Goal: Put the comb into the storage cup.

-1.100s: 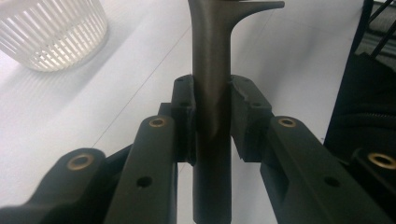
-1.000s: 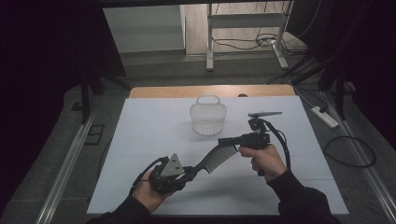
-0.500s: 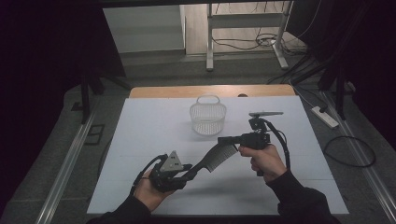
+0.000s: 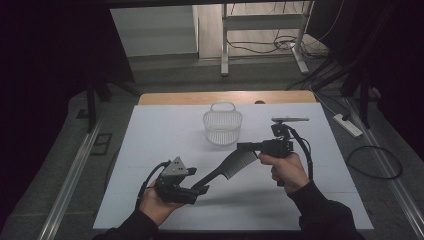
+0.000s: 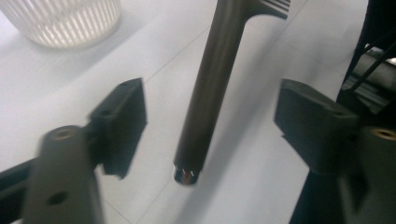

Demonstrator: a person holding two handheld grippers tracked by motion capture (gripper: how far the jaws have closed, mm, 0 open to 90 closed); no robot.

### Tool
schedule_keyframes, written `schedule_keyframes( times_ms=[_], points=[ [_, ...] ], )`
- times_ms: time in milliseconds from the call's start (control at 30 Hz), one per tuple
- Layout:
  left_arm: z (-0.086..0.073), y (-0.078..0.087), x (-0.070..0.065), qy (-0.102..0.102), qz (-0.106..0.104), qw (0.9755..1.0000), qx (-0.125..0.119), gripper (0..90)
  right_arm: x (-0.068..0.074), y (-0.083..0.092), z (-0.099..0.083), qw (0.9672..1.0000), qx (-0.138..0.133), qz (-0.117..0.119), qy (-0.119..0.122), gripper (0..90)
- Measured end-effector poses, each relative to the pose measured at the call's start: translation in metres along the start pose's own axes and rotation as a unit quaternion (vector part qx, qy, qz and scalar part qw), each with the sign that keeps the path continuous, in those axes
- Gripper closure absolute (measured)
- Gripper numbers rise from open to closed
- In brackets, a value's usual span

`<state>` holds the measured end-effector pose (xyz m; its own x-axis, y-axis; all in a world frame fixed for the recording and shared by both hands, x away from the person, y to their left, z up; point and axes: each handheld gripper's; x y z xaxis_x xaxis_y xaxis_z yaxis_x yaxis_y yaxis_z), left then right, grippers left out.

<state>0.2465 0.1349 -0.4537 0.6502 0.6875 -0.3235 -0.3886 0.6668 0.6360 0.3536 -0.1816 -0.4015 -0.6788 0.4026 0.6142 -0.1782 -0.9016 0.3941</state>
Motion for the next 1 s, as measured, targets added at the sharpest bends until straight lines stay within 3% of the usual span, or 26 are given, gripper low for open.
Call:
schedule_keyframes(
  times_ms=[233,567,767,1000],
  points=[
    [-0.002,0.006,0.009,0.031,-0.011,0.9994,0.005,10.9,0.002,0.006,0.004,0.9998,-0.014,-0.011,0.012,84.2],
    [-0.006,0.022,0.022,0.077,-0.008,0.9969,-0.012,6.5,0.005,0.01,0.012,0.9991,-0.024,-0.023,0.025,84.2],
    [-0.011,0.035,0.029,0.088,0.002,0.9956,-0.032,2.7,0.005,0.012,0.016,0.9987,-0.029,-0.028,0.03,84.2],
    [-0.017,0.044,0.033,0.09,0.024,0.9949,-0.039,0.3,0.003,0.017,0.02,0.9982,-0.037,-0.038,0.03,84.2]
  ],
)
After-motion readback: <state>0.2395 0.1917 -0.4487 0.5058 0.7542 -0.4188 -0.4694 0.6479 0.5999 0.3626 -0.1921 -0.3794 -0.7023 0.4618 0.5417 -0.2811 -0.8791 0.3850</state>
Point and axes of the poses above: each handheld gripper's, and its own axes: y roughly backward along the jaws, z roughly out of its top, x roughly to its left, and after that the axes turned 13 degrees about y, right-handed
